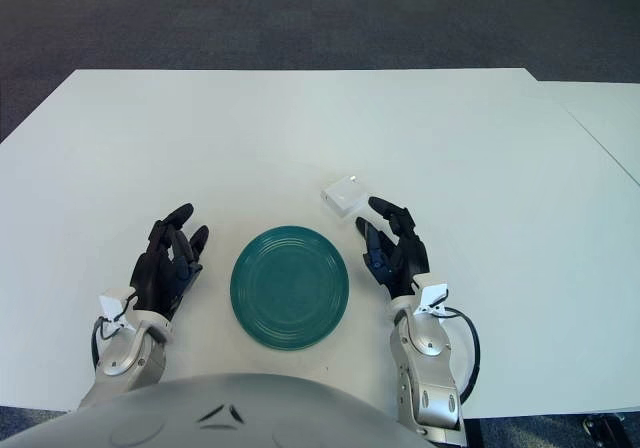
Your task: Put the charger into the plate.
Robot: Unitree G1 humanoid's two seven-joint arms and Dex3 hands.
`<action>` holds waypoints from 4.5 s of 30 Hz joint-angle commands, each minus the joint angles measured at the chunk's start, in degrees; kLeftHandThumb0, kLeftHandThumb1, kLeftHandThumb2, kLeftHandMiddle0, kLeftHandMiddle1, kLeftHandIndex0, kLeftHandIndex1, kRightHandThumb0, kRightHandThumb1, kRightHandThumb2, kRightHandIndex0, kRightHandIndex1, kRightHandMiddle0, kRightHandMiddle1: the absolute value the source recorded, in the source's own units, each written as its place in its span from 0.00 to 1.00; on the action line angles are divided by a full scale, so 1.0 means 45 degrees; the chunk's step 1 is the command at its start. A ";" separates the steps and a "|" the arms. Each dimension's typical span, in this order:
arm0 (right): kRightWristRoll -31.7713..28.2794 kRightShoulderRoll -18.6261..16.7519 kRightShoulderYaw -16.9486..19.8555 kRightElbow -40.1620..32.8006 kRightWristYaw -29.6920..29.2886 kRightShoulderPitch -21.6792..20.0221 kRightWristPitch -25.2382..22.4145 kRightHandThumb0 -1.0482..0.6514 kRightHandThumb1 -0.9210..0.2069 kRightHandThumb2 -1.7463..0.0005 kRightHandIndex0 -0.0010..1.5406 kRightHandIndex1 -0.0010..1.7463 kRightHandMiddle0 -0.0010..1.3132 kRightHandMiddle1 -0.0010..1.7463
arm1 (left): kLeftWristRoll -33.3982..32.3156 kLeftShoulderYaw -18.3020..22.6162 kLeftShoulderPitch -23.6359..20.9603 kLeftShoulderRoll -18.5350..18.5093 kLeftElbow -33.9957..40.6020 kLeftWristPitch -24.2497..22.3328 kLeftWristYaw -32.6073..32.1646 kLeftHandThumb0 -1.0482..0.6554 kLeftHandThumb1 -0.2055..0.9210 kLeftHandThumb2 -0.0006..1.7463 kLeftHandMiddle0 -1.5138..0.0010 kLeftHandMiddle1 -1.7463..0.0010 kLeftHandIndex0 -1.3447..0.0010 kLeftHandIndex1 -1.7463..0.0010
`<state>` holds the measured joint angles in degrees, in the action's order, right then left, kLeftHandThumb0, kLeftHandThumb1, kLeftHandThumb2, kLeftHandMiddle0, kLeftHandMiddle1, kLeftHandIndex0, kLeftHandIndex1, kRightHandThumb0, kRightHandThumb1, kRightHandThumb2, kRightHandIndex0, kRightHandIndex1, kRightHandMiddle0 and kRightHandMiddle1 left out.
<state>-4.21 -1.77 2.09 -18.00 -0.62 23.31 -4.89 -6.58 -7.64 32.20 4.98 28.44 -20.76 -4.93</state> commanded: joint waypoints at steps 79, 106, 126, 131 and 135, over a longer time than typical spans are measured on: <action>1.3591 0.8456 -0.5207 0.6356 0.0040 -1.0395 0.6231 0.14 0.00 0.73 0.15 0.00 0.00 0.37 | 0.0257 -0.0223 -0.0521 -0.0236 -0.0461 0.0016 0.0222 0.06 1.00 0.51 0.82 1.00 0.94 0.57; 1.3104 0.8082 -0.5796 0.7932 0.0015 -1.0088 0.6244 0.13 0.00 0.71 0.15 0.00 0.00 0.34 | -0.0035 -0.0051 -0.0495 -0.0046 -0.0255 -0.0155 0.0194 0.07 1.00 0.51 0.81 1.00 0.96 0.58; 1.2433 0.7782 -0.6354 1.0163 -0.0072 -1.0316 0.6812 0.12 0.00 0.71 0.16 0.00 0.00 0.34 | -0.0144 0.0085 -0.0636 0.0140 -0.0106 -0.0532 0.0081 0.07 1.00 0.51 0.82 1.00 0.96 0.58; 1.2598 0.7642 -0.6719 1.1665 -0.0856 -1.0532 0.7089 0.13 0.00 0.71 0.16 0.00 0.00 0.34 | -0.0021 0.0030 -0.0637 0.0157 -0.0018 -0.0582 0.0018 0.07 1.00 0.51 0.81 1.00 0.96 0.58; 1.2574 0.7520 -0.6946 1.2425 -0.1155 -1.0797 0.7261 0.13 0.00 0.72 0.17 0.01 0.00 0.35 | 0.0038 -0.0021 -0.0638 0.0118 0.0005 -0.0566 0.0042 0.07 1.00 0.51 0.81 1.00 0.96 0.58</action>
<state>52.13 32.64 -27.70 34.64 -5.88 -24.97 27.60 -7.14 -7.67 29.38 5.80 28.61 -22.26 -4.10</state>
